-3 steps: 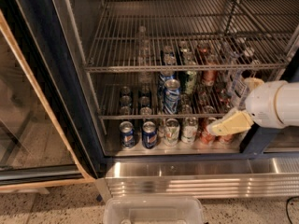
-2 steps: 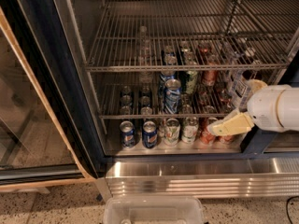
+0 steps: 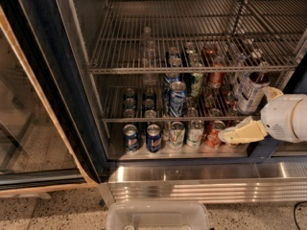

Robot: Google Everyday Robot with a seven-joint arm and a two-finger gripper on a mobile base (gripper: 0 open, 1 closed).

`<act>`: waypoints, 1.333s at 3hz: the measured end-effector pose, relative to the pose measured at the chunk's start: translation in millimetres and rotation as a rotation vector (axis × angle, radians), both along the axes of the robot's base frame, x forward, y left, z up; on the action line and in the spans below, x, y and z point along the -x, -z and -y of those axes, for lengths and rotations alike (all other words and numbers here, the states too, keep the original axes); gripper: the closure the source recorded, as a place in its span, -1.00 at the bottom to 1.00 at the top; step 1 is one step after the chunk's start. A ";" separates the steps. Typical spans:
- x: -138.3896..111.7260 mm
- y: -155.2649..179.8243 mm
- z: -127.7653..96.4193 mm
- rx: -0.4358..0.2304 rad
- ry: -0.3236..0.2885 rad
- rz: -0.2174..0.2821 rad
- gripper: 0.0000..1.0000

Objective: Pick blue plastic bottle from middle shelf of fridge

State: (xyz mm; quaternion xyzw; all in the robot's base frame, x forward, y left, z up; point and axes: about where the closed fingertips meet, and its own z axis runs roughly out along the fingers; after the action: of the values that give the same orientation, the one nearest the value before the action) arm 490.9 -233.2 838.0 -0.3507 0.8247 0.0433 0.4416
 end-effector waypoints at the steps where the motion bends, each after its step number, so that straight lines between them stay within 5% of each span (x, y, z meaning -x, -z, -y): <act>1: -2.2 3.7 -2.3 -0.024 0.010 0.000 -1.00; 3: -5.6 22.3 0.1 -0.115 0.081 0.021 -1.00; 4: -14.1 38.0 15.6 -0.243 0.213 0.088 -1.00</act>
Offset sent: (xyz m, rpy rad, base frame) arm 0.0150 -0.0068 -0.0487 0.2873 -0.0473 -0.2053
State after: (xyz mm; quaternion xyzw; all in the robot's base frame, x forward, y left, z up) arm 505.0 -248.8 800.0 -0.2068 0.8259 0.0800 0.5184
